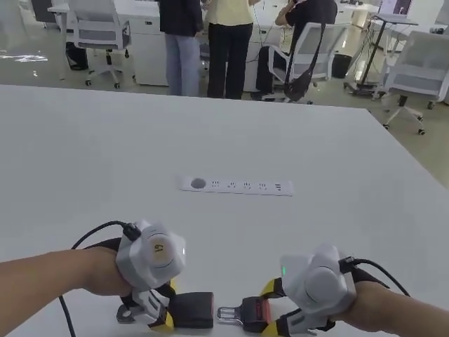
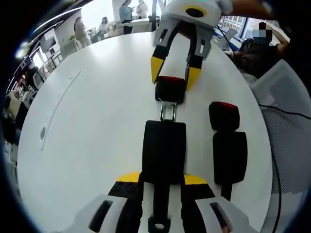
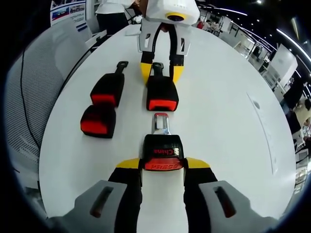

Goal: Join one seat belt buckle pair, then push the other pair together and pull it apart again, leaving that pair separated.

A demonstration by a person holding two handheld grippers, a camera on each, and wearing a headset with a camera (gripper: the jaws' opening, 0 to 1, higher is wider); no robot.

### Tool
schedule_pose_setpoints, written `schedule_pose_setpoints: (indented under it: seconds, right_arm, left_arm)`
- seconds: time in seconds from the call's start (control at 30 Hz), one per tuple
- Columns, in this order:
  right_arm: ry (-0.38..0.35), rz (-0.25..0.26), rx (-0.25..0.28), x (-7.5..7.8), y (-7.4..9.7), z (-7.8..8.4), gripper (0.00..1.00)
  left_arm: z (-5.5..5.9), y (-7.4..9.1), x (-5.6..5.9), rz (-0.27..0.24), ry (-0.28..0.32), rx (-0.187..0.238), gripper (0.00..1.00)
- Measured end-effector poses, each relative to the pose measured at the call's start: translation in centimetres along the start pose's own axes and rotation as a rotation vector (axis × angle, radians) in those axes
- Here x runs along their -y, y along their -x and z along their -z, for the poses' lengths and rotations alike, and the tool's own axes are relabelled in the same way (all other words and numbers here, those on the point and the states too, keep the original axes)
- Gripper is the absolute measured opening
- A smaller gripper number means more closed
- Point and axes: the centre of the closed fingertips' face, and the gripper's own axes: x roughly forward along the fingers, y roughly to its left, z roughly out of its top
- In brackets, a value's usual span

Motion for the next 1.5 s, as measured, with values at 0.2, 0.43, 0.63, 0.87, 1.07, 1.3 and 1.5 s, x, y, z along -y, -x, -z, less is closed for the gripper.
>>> schedule_pose_setpoints:
  seconds: [0.2,0.43,0.63,0.87,1.07,1.3,1.5]
  right_arm:
    - [0.008,-0.001,0.004,0.2,-0.4,-0.6,0.31]
    - [0.007,-0.006,0.011,0.2,-0.8,-1.1,0.31]
    - [0.013,-0.009,0.004,-0.1,-1.6,-1.8,0.31]
    - [0.012,-0.008,0.011,0.3,-1.6,-1.7,0.30]
    - [0.013,-0.006,0.013,0.2,-1.6,-1.7,0.30]
    - [0.018,0.001,0.002,0.1,-1.7,-2.0,0.30]
    - [-0.004,0.008,-0.004,0.0,-1.7,-2.1,0.29]
  left_arm:
    - [0.0,0.0,0.0,-0.001,-0.002,-0.003,0.30]
    - [0.1,0.0,0.0,-0.003,0.003,0.010,0.30]
    - [0.1,-0.1,0.1,0.000,-0.008,0.016,0.30]
    - [0.0,0.0,0.3,-0.002,-0.006,0.028,0.30]
    - [0.0,0.0,0.2,0.001,-0.013,0.025,0.30]
    - [0.0,0.1,0.2,0.003,-0.029,0.020,0.30]
    - [0.0,0.0,0.2,0.002,-0.031,0.015,0.30]
